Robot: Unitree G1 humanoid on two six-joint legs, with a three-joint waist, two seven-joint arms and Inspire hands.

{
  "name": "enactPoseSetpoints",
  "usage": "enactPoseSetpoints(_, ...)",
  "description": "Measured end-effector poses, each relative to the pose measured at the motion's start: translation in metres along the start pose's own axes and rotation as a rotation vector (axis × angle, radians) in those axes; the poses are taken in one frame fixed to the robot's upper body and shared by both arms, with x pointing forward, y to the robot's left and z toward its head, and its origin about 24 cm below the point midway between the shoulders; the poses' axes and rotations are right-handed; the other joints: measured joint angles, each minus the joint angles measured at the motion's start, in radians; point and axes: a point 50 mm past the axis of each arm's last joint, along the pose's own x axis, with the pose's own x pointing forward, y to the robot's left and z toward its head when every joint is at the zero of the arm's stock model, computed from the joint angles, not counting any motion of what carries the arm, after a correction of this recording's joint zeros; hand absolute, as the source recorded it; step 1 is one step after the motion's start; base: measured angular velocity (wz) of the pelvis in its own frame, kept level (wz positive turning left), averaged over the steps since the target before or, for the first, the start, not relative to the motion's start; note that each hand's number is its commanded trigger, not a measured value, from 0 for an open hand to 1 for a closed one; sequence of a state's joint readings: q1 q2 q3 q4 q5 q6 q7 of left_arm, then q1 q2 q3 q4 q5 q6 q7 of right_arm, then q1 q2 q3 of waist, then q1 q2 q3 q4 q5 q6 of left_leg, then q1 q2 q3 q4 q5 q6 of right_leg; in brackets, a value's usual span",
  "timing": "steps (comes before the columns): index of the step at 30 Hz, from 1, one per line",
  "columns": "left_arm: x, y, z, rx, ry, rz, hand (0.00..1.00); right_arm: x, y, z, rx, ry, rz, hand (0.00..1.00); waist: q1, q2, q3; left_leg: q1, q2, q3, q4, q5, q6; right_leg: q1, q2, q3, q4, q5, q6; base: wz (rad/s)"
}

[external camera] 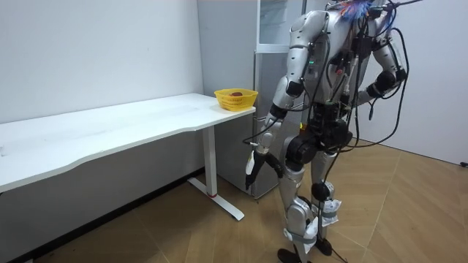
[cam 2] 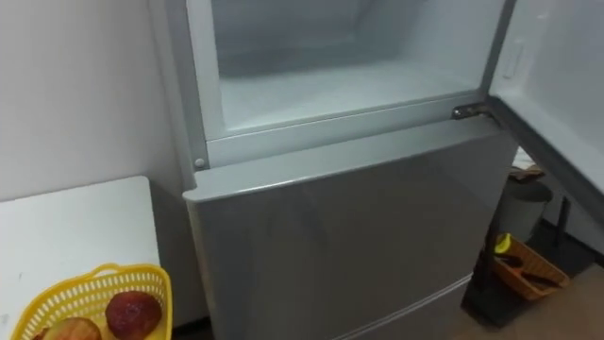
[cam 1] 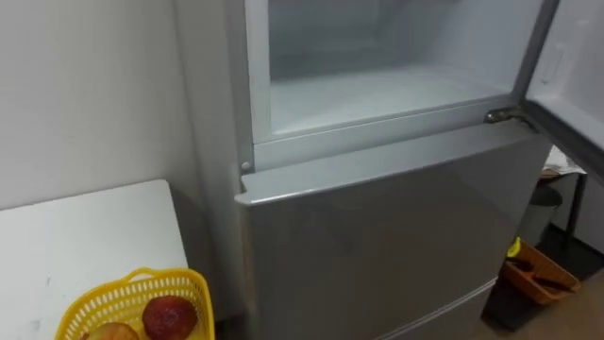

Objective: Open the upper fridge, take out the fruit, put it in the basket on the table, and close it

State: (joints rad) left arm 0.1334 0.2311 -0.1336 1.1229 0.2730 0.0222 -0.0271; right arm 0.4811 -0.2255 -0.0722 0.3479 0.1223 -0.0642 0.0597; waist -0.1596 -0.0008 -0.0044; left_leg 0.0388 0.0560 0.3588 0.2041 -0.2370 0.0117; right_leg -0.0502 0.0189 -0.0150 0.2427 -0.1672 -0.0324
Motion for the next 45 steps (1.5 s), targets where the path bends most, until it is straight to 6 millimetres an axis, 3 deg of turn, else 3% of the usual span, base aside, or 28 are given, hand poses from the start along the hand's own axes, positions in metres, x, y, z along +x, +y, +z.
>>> enactPoseSetpoints(7, -0.003, -0.003, -0.008, -0.032, -0.003, 0.019, 0.0, 0.004, -0.01, -0.036, 0.481, 0.142, -0.228, 0.0, -0.025, -0.001, 0.0038, 0.022, -0.001, -0.013, -0.006, 0.0, 0.0, 0.026, 0.0, -0.004, -0.011, -0.007, 0.002, 0.06)
enactPoseSetpoints(11, -0.008, -0.004, -0.029, -0.108, 0.038, 0.042, 0.0, 0.012, -0.034, -0.027, 0.833, 0.095, -0.435, 0.0, -0.05, -0.014, 0.0029, 0.026, -0.001, -0.016, -0.002, -0.001, 0.0, 0.022, -0.001, -0.006, 0.005, -0.016, 0.0, 0.04)
enactPoseSetpoints(15, -0.013, 0.001, -0.044, -0.179, 0.067, 0.097, 0.0, 0.01, -0.07, -0.019, 1.23, 0.003, -0.676, 0.0, -0.072, -0.03, 0.0008, 0.018, -0.001, -0.029, 0.001, -0.001, -0.001, 0.021, -0.002, -0.018, 0.008, -0.021, -0.002, 0.09)
enactPoseSetpoints(22, -0.019, 0.01, -0.053, -0.255, 0.067, 0.156, 0.0, -0.007, -0.119, 0.001, 1.524, -0.145, -0.972, 0.0, -0.088, -0.048, 0.001, 0.014, -0.003, -0.031, -0.001, -0.001, -0.003, 0.023, -0.002, -0.022, 0.012, -0.026, -0.002, 0.03)
enactPoseSetpoints(25, -0.019, 0.015, -0.049, -0.266, 0.047, 0.178, 0.0, -0.01, -0.131, 0.016, 1.532, -0.194, -1.038, 0.0, -0.097, -0.057, 0.0009, 0.014, -0.011, -0.032, -0.001, 0.001, -0.003, 0.02, -0.002, -0.019, 0.015, -0.027, -0.002, 0.0)
enactPoseSetpoints(29, -0.018, 0.02, -0.046, -0.27, 0.033, 0.203, 0.0, -0.028, -0.161, 0.07, 1.375, -0.373, -1.131, 0.0, -0.12, -0.073, -0.0015, 0.016, -0.016, -0.033, -0.002, 0.003, -0.003, 0.013, -0.001, -0.02, 0.016, -0.031, 0.002, 0.0)
enactPoseSetpoints(31, -0.018, 0.022, -0.044, -0.267, 0.028, 0.206, 0.0, -0.042, -0.181, 0.105, 1.175, -0.506, -1.239, 0.0, -0.12, -0.082, -0.0012, 0.007, -0.017, -0.035, 0.0, 0.002, -0.002, 0.005, 0.001, -0.017, 0.015, -0.031, 0.003, 0.0)
enactPoseSetpoints(33, -0.018, 0.024, -0.045, -0.258, 0.028, 0.21, 0.0, -0.058, -0.187, 0.129, 1.044, -0.63, -1.314, 0.0, -0.118, -0.092, -0.0008, 0.005, -0.017, -0.035, 0.0, 0.002, -0.002, 0.002, 0.001, -0.019, 0.016, -0.031, 0.002, 0.0)
enactPoseSetpoints(37, -0.017, 0.023, -0.045, -0.208, 0.036, 0.196, 0.0, -0.088, -0.183, 0.17, 0.911, -0.882, -1.362, 0.0, -0.107, -0.101, 0.0015, -0.005, -0.017, -0.036, 0.0, 0.003, -0.003, -0.003, 0.002, -0.021, 0.014, -0.03, 0.001, 0.0)
enactPoseSetpoints(43, -0.014, 0.02, -0.041, -0.189, 0.04, 0.173, 0.0, -0.113, -0.167, 0.205, 0.75, -1.096, -1.37, 0.0, -0.093, -0.102, 0.0045, 0.004, -0.018, -0.036, -0.005, 0.004, -0.004, -0.004, 0.0, -0.031, 0.013, -0.031, 0.001, 0.0)
enactPoseSetpoints(45, -0.012, 0.02, -0.039, -0.192, 0.045, 0.157, 0.0, -0.128, -0.16, 0.228, 0.741, -1.25, -1.311, 0.0, -0.08, -0.105, 0.0042, 0.012, -0.016, -0.036, -0.006, 0.004, -0.005, 0.006, 0.0, -0.037, 0.009, -0.031, -0.001, 0.04)
